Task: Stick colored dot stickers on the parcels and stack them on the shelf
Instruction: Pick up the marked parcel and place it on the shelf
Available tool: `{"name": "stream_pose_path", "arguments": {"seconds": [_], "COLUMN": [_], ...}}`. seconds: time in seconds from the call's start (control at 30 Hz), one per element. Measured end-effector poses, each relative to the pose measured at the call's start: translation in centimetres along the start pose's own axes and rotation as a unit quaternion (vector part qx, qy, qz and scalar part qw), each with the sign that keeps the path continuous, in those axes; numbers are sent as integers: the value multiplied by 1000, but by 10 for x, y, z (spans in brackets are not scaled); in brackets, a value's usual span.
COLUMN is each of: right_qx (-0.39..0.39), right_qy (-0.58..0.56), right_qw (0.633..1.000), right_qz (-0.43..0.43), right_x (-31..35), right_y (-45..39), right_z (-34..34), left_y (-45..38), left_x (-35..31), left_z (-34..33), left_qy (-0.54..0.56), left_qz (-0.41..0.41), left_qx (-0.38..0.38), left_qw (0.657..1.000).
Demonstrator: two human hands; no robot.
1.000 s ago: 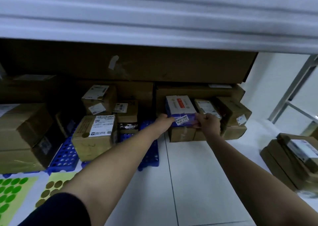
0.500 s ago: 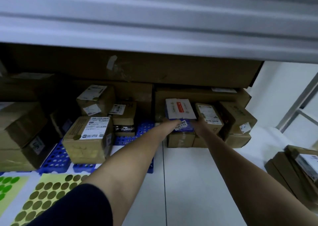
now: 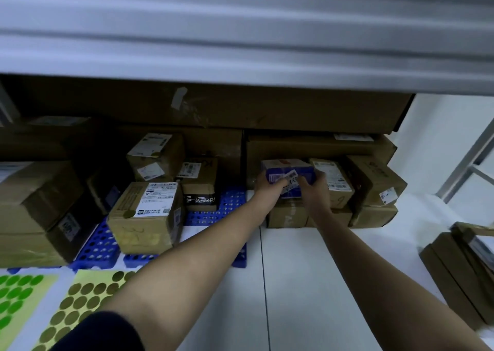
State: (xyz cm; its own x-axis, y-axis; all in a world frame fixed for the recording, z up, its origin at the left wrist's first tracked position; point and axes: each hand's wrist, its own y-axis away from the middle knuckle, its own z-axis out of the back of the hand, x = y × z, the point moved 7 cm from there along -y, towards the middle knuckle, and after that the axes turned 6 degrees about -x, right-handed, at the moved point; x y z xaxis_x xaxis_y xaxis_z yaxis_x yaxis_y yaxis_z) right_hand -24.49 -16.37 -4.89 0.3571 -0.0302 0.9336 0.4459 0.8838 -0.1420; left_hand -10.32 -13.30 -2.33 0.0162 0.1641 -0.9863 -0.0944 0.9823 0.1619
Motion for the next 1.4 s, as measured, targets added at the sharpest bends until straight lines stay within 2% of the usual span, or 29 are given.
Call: {"name": "stream_pose_path", "arguments": {"seconds": [0.13, 0.27, 0.47, 0.6, 0.7, 0.8, 0.93, 1.07, 1.17, 1.27, 1.4], "right_qx": [-33, -54, -28, -18, -7, 35, 110, 174, 171, 134, 125], "right_qy": [-37, -61, -150, -194, -198, -210, -253, -196, -147, -188, -316], "right_qw": [998, 991, 985, 977, 974, 971, 954, 957, 968, 972, 937], "right_qz": [49, 106, 83, 91, 108, 111, 120, 124, 109, 47, -84], "right_x": [36, 72, 108, 135, 151, 166, 185, 187, 175, 160, 139], "right_y": [26, 48, 79, 104, 116, 128, 149, 169, 176, 187, 201], "right_z": [8, 9, -7, -22, -34, -49, -70, -95, -109, -121, -149], "left_y": [24, 44, 57, 53, 51, 51, 52, 53, 49, 48, 56], "left_x": [-23, -39, -56, -68, -74, -77, -75, -69, -54, -35, -11], "left_z": [26, 58, 108, 152, 179, 205, 238, 266, 287, 296, 288], "left_qy": [-10, -69, -194, -191, -178, -175, -113, -1, 100, 197, 301], "left_qz": [-109, -236, -367, -390, -392, -406, -349, -268, -187, -102, -12], "left_qx": [10, 20, -8, -42, -40, -64, -62, -63, -64, -53, -35], "left_qw": [994, 969, 910, 900, 902, 895, 928, 961, 975, 974, 953]}}
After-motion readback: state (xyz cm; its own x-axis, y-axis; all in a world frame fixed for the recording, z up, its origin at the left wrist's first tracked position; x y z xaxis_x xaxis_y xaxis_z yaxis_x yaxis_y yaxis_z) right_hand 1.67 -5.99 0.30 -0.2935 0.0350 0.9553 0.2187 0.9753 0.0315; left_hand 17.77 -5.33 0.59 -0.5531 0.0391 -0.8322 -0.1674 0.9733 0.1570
